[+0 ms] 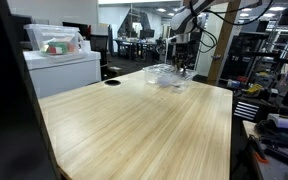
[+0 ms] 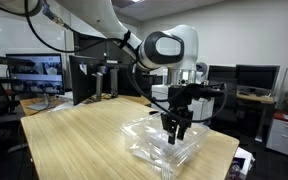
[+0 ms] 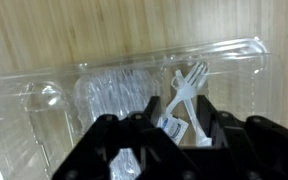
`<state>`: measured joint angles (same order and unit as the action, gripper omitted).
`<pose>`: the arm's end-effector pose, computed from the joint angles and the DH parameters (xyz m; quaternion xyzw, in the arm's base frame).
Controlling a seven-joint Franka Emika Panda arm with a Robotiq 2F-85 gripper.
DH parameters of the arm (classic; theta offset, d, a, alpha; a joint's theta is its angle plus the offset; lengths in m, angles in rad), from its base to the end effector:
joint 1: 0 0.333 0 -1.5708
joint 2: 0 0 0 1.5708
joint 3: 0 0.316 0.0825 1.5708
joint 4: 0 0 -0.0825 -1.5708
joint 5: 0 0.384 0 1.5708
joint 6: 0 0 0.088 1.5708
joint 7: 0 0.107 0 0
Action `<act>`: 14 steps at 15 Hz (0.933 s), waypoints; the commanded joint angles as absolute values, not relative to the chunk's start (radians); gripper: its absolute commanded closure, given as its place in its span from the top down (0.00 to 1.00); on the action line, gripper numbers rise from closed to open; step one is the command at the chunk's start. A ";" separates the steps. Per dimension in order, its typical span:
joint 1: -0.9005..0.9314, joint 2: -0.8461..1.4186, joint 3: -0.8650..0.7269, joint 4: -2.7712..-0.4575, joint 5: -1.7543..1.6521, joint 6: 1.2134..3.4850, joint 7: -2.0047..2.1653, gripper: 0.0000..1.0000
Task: Put the fork in the container and the lid on top
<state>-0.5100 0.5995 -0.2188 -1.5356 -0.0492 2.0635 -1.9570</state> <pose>0.5320 -0.4480 0.3070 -0.7971 -0.5974 0.0876 0.0098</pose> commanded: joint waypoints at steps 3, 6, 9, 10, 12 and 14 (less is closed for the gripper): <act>-0.519 0.581 -0.195 -1.578 -0.063 2.106 -2.064 0.17; -0.519 0.582 -0.195 -1.572 -0.060 2.107 -2.090 0.17; -0.517 0.586 -0.193 -1.575 -0.058 2.114 -2.101 0.17; -0.517 0.587 -0.192 -1.576 -0.057 2.117 -2.105 0.17; -0.515 0.589 -0.192 -1.579 -0.058 2.123 -2.105 0.17; -0.515 0.586 -0.191 -1.582 -0.056 2.125 -2.108 0.68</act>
<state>-0.5099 0.5990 -0.2028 -1.5367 -0.0505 2.0844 -2.0753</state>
